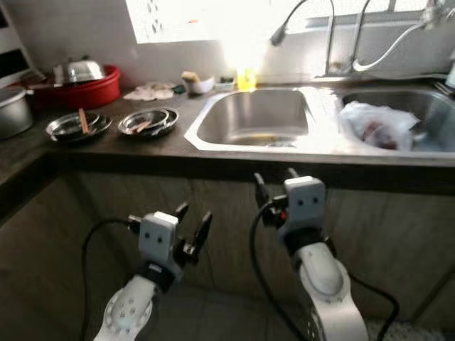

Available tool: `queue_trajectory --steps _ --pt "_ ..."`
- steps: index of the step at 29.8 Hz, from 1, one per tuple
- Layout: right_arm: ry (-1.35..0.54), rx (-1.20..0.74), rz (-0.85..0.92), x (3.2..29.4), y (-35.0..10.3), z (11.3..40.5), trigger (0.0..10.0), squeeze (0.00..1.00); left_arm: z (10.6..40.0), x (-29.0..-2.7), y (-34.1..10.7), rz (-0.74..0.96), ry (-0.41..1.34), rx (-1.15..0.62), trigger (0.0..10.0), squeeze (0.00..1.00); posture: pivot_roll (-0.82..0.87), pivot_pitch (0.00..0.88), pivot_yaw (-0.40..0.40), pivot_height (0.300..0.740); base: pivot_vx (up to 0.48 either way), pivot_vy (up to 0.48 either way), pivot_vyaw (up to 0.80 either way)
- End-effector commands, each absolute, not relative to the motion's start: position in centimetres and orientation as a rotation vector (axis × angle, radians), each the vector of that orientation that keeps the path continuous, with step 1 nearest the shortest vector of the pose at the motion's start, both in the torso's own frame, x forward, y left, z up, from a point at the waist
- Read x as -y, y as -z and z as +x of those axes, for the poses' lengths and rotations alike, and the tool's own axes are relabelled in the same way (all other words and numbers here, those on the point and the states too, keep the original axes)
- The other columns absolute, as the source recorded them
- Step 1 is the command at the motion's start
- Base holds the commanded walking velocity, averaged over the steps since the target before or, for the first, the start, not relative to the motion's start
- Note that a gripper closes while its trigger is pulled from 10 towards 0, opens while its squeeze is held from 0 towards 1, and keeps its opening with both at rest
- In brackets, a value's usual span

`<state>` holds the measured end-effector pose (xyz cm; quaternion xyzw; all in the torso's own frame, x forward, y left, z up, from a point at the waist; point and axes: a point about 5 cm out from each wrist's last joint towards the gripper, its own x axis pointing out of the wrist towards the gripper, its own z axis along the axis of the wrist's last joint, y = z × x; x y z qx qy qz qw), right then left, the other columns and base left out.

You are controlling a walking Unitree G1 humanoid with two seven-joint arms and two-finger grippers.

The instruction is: Kitchen organization

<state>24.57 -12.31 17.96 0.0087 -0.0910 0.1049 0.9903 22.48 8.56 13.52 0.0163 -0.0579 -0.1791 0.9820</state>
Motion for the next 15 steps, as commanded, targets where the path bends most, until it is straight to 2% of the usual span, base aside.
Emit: queue_trajectory --steps 1,5,11,15 --pt "-0.229 0.201 0.009 11.91 -18.35 24.61 10.0 0.0 22.57 -8.88 -13.68 0.048 0.351 0.116 10.0 0.0 0.03 0.02 0.03 0.74 0.0 0.0 0.0" --pt "-0.232 0.202 0.003 11.79 -18.31 24.58 10.0 0.0 22.55 -8.82 -13.53 0.051 0.358 0.107 10.0 0.0 0.03 0.02 0.032 0.74 0.0 0.0 0.0" --pt "-0.233 0.199 -0.005 11.79 -18.2 24.6 10.0 0.0 22.56 -8.71 -13.51 0.058 0.366 0.109 10.0 0.0 0.03 0.02 0.031 0.74 0.0 0.0 0.8" --pt "-0.236 0.2 -0.008 11.75 -18.18 24.63 10.0 0.0 22.58 -8.7 -13.5 0.062 0.369 0.11 10.0 0.0 0.03 0.019 0.03 0.74 0.328 0.0 0.8"
